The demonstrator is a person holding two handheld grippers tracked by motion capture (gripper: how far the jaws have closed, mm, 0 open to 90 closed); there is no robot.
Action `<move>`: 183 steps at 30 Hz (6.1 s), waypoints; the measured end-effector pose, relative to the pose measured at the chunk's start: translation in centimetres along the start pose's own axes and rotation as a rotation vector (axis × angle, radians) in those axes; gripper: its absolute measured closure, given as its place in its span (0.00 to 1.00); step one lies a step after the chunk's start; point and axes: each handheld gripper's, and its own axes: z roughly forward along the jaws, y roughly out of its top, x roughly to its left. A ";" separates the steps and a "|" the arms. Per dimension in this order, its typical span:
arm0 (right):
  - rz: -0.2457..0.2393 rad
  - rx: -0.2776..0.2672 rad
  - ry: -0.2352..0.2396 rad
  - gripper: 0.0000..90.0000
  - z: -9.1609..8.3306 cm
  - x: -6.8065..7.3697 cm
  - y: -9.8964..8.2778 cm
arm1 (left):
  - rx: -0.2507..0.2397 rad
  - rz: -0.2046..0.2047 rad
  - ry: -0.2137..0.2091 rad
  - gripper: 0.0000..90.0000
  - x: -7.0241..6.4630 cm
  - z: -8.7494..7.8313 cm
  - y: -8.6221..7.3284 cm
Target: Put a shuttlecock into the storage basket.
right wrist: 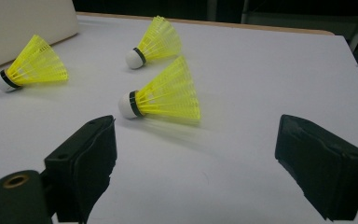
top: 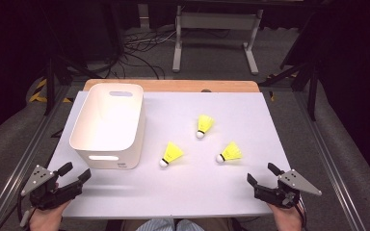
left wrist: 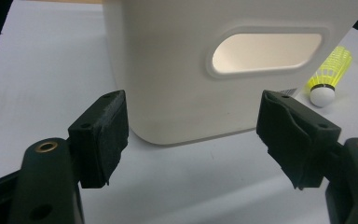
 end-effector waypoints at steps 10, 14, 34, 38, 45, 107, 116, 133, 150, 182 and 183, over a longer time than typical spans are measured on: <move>-0.004 0.005 0.004 0.14 0.1 0.2 0.0 | 0.002 -0.008 -0.005 0.28 0.0 -0.1 -0.1; -0.005 0.013 0.006 0.14 0.2 0.2 0.0 | 0.004 -0.015 0.006 0.28 0.0 -0.2 -0.1; 0.015 0.023 0.001 0.14 0.2 -0.4 -0.1 | -0.004 -0.094 0.073 0.28 1.6 -1.1 -0.2; 0.011 0.024 0.003 0.14 0.2 -0.4 -0.1 | -0.011 -0.103 0.087 0.28 2.1 -1.3 0.1; 0.003 0.026 0.009 0.14 0.3 -0.2 -0.1 | -0.013 -0.098 0.120 0.28 3.0 -1.5 0.6; 0.016 0.049 0.020 0.14 0.6 -0.3 -0.1 | 0.062 -0.126 0.102 0.40 3.5 -1.7 8.5; 0.014 0.053 0.022 0.14 0.6 -0.3 -0.1 | 0.076 -0.114 0.085 0.44 2.9 -1.8 9.7; 0.012 0.051 0.021 0.14 0.6 -0.4 -0.1 | 0.086 -0.049 0.022 0.45 0.4 -0.3 11.7; 0.021 0.047 0.019 0.14 0.5 -0.6 -0.1 | 0.122 0.003 -0.064 0.47 -2.8 2.2 13.0; 0.004 0.056 0.036 0.14 0.7 -0.4 -0.1 | 0.151 0.025 -0.153 0.46 -6.9 5.3 13.9; 0.003 0.056 0.037 0.15 0.7 -0.4 -0.1 | 0.149 0.026 -0.155 0.46 -7.0 5.4 13.9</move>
